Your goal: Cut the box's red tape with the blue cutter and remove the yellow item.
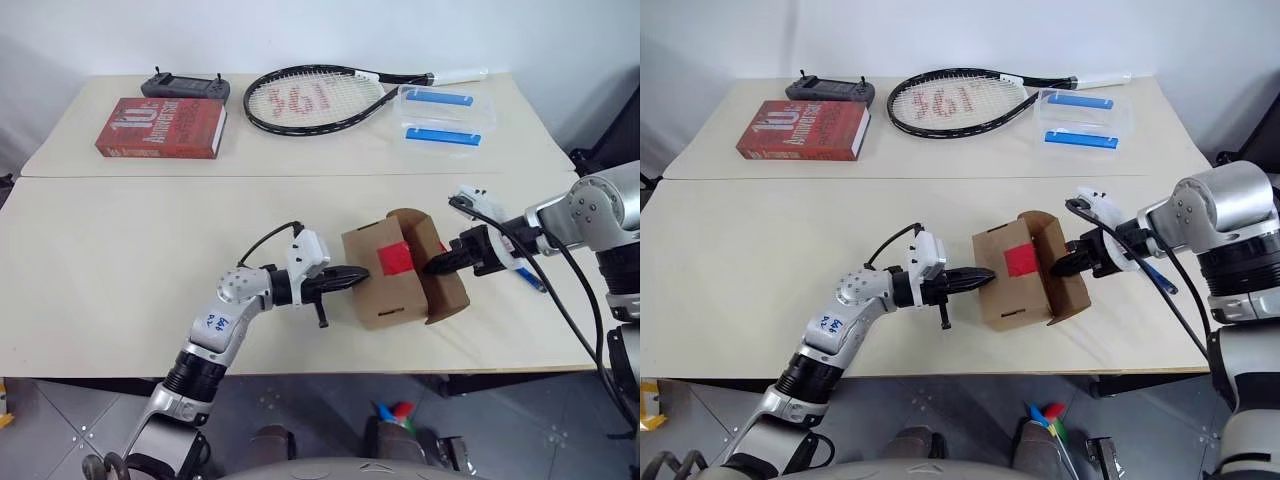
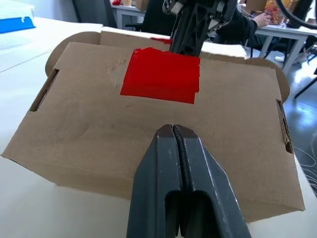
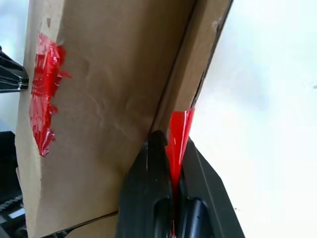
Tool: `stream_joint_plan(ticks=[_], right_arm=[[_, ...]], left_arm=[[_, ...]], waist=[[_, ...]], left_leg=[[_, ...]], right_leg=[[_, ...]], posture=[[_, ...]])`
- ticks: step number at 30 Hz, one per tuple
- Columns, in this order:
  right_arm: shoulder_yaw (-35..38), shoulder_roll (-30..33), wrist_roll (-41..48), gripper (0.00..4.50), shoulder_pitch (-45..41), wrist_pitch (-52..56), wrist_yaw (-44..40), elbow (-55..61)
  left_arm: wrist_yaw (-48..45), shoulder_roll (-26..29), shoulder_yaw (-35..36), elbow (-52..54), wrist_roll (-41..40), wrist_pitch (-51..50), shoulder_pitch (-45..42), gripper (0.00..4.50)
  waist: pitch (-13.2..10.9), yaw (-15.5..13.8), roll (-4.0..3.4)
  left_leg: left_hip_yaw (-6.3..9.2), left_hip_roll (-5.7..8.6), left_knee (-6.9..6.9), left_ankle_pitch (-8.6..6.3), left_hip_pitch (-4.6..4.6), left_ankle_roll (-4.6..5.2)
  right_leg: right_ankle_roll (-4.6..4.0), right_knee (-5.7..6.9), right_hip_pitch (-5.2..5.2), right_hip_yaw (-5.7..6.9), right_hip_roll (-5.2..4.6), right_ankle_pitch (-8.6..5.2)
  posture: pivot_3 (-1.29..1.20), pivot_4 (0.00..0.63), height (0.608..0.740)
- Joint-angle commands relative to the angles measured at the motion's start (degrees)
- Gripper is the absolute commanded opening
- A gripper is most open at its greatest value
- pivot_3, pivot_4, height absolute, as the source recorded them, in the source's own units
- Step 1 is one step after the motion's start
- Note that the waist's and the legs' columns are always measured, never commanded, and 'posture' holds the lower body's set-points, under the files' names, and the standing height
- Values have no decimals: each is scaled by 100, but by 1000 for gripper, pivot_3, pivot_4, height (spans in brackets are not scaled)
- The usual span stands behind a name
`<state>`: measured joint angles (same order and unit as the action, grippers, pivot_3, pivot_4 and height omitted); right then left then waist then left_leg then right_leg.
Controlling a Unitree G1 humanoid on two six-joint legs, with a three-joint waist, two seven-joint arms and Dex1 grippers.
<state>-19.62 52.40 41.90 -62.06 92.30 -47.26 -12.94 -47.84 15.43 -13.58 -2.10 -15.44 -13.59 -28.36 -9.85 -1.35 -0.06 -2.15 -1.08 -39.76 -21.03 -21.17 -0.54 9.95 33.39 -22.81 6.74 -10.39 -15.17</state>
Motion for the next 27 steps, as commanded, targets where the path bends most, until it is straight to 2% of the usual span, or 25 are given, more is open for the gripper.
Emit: stream_joint_plan(ticks=[1,12,17,22,27], right_arm=[[-170,184,48,38,-432,20,-103,228],[-1050,486,202,38,-1336,20,17,286],[-1090,504,515,38,-1489,20,436,356],[-1125,619,1125,38,-1513,20,949,458],[-1512,1158,2454,38,-1754,20,1712,854]], left_arm=[[179,-140,-118,-79,180,6,75,0],[410,-376,-206,271,73,-438,353,0],[592,-463,-206,425,95,-578,464,0],[853,-491,-181,527,185,-682,560,0],[1026,-431,-177,611,190,-984,636,0]], waist=[[0,-12,0],[-3,-15,-3],[-4,-13,-3],[-4,-17,-3],[-5,-19,-5]], left_leg=[[1,0,-1,0,-1,0],[7,1,-5,-2,-9,2],[8,1,-6,-2,-11,3],[8,1,-6,-2,-12,3],[9,1,-5,-4,-14,4]], right_leg=[[0,0,0,0,0,0],[2,-4,-1,6,-2,1],[2,-6,-2,8,-2,1],[1,-6,-1,8,-3,1],[1,-12,-2,10,-3,1]], posture=[[0,150,740],[0,150,740],[0,150,740],[0,150,740],[0,150,740]])
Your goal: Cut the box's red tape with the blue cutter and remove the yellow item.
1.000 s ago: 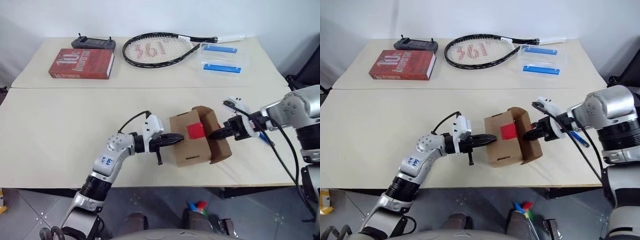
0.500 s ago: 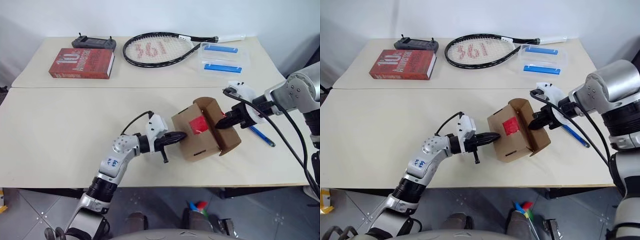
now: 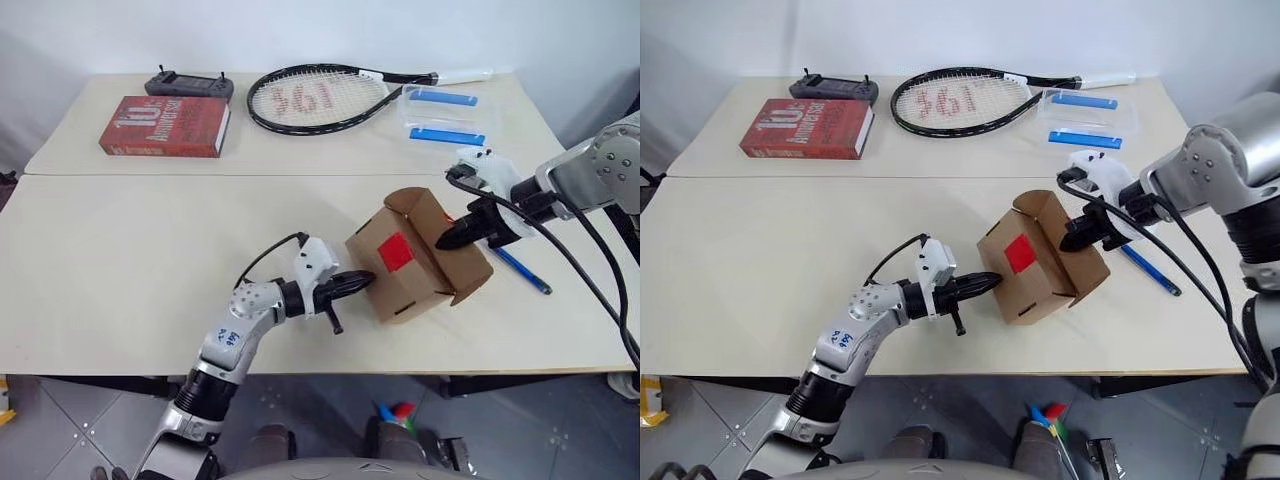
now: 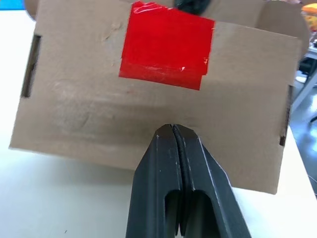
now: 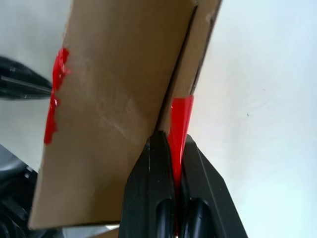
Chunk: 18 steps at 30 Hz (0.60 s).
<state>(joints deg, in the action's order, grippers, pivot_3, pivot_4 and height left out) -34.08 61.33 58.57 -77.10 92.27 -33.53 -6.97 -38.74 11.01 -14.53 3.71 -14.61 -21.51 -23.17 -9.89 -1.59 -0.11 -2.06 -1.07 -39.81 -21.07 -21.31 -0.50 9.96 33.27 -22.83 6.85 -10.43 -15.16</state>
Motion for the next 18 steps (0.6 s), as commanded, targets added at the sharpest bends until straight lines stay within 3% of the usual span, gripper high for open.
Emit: stream_joint_plan(ticks=[1,14,18], right_arm=[[-99,342,1092,38,-278,23,513,300],[675,95,3802,38,561,22,3447,310],[577,123,5077,38,1029,-622,4580,496]], left_arm=[[112,30,-88,36,116,-207,117,0],[177,5,2,-7,139,-306,109,0],[143,78,-32,-47,183,-354,126,0]], waist=[[-1,12,0],[-2,7,1],[-2,11,3]], left_leg=[[0,0,1,-1,0,0],[-3,-4,4,-5,-4,5],[-4,-7,-9,-5,-1,5]], right_leg=[[0,-3,0,0,0,0],[-1,-12,-1,8,1,1],[-3,-2,2,8,1,2]], posture=[[0,150,740],[0,150,740],[0,150,740]])
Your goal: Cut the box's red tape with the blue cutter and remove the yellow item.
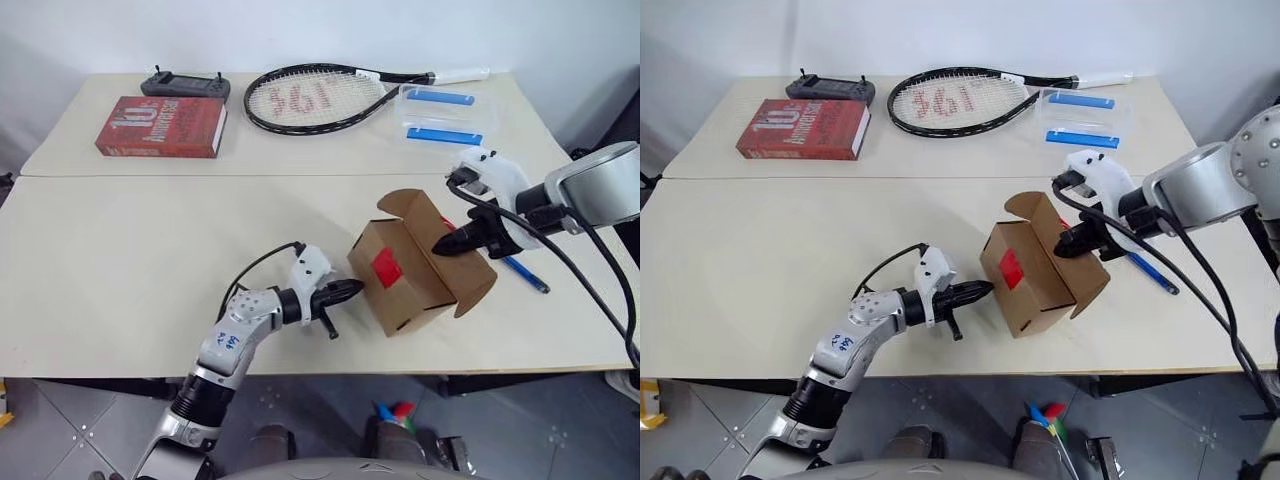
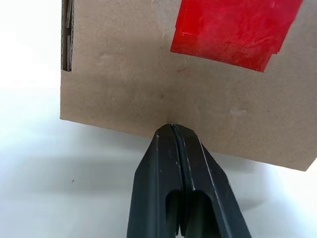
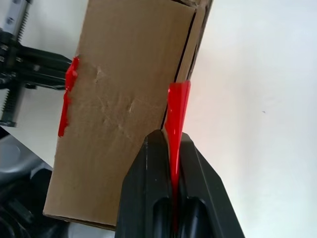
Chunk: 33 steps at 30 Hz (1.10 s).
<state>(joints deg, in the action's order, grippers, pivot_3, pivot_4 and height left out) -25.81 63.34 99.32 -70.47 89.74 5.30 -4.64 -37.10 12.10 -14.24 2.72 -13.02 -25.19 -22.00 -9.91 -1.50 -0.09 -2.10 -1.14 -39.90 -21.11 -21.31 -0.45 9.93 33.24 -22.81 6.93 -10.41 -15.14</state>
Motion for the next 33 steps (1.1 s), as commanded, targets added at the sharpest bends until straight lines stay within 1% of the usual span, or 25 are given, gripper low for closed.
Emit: stream_joint_plan(ticks=[1,3,9,15,16,18,20,21,24,27,29,33], right_arm=[[-282,-95,1218,38,483,-545,933,333],[-249,-180,1363,38,681,-755,1163,432],[-15,-341,1368,38,1111,-1039,1534,620],[153,-377,1368,38,1169,-1114,1767,756],[170,-346,1368,38,1144,-1104,1808,792],[193,-272,1368,38,1088,-1066,1853,843],[201,-229,1368,38,1026,-1028,1876,835],[202,-196,1368,38,982,-997,1879,814],[183,-125,1368,38,891,-928,1887,758],[156,-108,1368,38,841,-890,1911,706],[140,-110,1368,38,824,-884,1936,681],[100,-98,1368,38,781,-864,1988,644]], left_arm=[[-8,-10,-55,51,34,-14,17,0],[-8,37,-72,34,70,-39,11,0],[-76,195,-50,85,105,18,-29,0],[-684,942,264,729,-265,-340,-154,0],[-879,1161,366,834,-350,-354,-217,0],[-1222,1458,562,1043,-635,-472,-358,0],[-1465,1607,704,1193,-944,-621,-506,0],[-1595,1638,836,1302,-1232,-793,-669,0],[-1637,1508,1072,1382,-1782,-1146,-1188,0],[-1404,1081,1026,1199,-1920,-1184,-1627,0],[-1327,814,783,979,-1745,-1084,-1778,0],[-1258,613,49,636,-1110,-829,-1739,0]], waist=[[0,3,1],[1,3,1],[6,32,7],[7,82,10],[7,85,10],[7,88,10],[7,80,10],[7,67,10],[5,30,13],[5,13,13],[4,9,15],[2,16,18]], left_leg=[[0,0,-1,0,0,0],[-1,-1,-7,0,0,0],[-13,-16,-10,0,14,0],[-22,-67,-12,-2,15,-21],[-22,-73,-10,-1,14,-26],[-22,-81,-10,-1,8,-31],[-24,-81,-10,-1,6,-33],[-25,-81,-9,-2,4,-33],[-27,-81,-13,-2,-7,-34],[-32,-80,-15,-2,-10,-34],[-34,-79,-14,-2,-10,-33],[-41,-78,-9,-2,-6,-33]], right_leg=[[0,1,0,0,0,0],[-1,3,2,-1,0,0],[-14,12,4,-1,8,9],[-48,7,-4,7,50,21],[-53,8,-7,7,55,20],[-59,11,-17,6,63,19],[-61,13,-22,5,64,19],[-61,13,-24,4,64,19],[-62,12,-34,2,64,20],[-63,12,-38,1,64,20],[-62,11,-38,-1,64,21],[-61,10,-40,0,64,21]], posture=[[0,150,740],[0,150,740],[0,150,740],[0,150,740],[0,150,740],[0,150,740],[0,150,740],[0,150,740],[0,150,740],[0,150,740],[0,150,740],[0,150,740]])
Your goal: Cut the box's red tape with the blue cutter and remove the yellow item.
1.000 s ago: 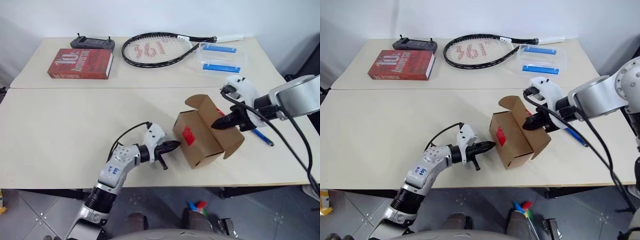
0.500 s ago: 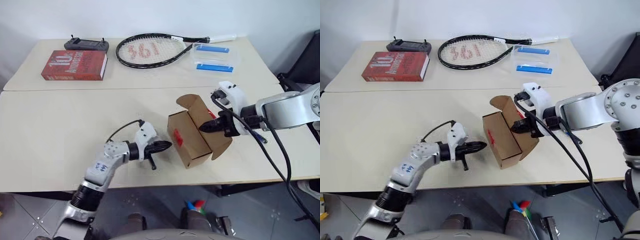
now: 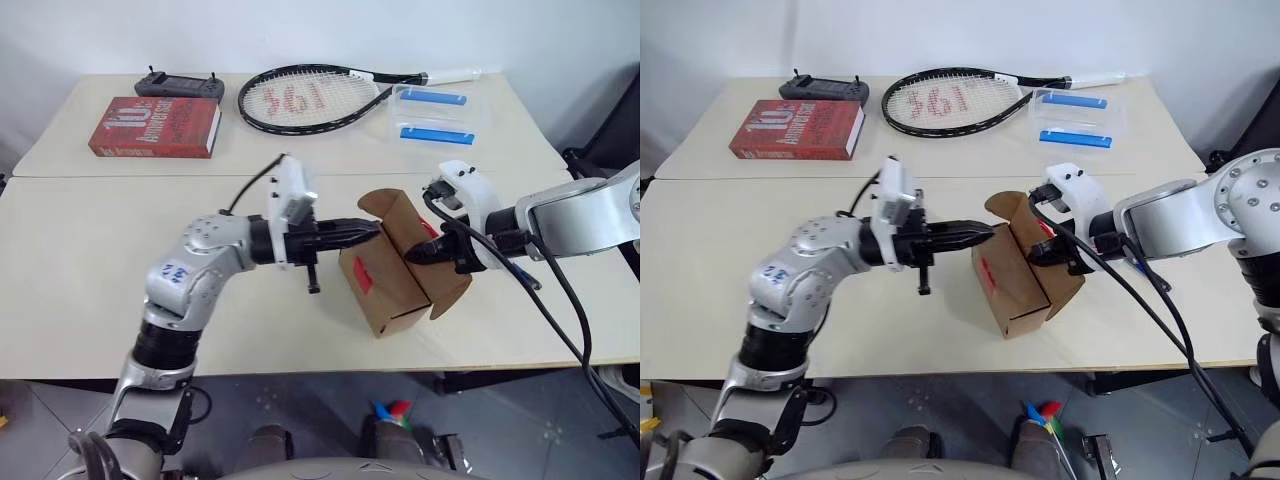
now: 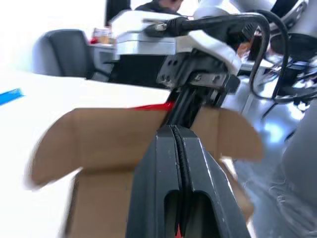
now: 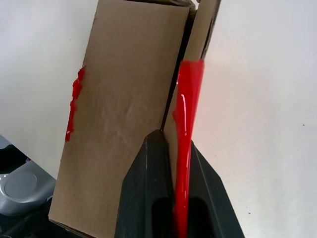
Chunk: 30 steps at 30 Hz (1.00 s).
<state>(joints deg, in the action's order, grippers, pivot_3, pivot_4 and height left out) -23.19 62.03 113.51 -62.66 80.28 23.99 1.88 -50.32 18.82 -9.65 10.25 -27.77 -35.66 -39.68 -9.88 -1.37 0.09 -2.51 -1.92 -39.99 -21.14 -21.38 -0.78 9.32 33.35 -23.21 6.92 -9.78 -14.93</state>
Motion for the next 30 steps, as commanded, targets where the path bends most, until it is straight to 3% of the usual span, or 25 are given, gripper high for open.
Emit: stream_joint_plan(ticks=[1,8,12,20,30], right_arm=[[-173,44,-51,38,-25,97,136,-26],[-263,66,-320,38,-345,475,65,-233],[-134,38,-879,38,-512,917,-372,-417],[-38,118,-2297,38,-688,1222,-1601,-682],[211,134,-3853,38,-222,1222,-3177,-548]], left_arm=[[74,-81,-547,-184,503,315,56,0],[301,-226,-848,-371,895,346,157,0],[374,-131,-942,-356,1002,74,321,0],[277,357,-825,-120,932,-226,781,0],[145,922,-152,173,442,-337,1480,0]], waist=[[-1,5,1],[-1,-12,2],[-1,-13,1],[0,-12,0],[0,-54,-1]], left_leg=[[-2,0,0,0,-3,0],[-13,-1,-2,0,-13,0],[-13,-1,-1,0,-14,0],[-13,-1,3,-1,-13,1],[-12,1,-5,-1,-15,1]], right_leg=[[0,1,-6,0,0,0],[-1,4,-22,-9,0,0],[-1,4,-23,-9,0,0],[-1,4,-26,-10,0,0],[-2,5,-24,-17,0,1]], posture=[[0,150,740],[0,150,740],[0,150,740],[0,150,740],[0,150,740]])
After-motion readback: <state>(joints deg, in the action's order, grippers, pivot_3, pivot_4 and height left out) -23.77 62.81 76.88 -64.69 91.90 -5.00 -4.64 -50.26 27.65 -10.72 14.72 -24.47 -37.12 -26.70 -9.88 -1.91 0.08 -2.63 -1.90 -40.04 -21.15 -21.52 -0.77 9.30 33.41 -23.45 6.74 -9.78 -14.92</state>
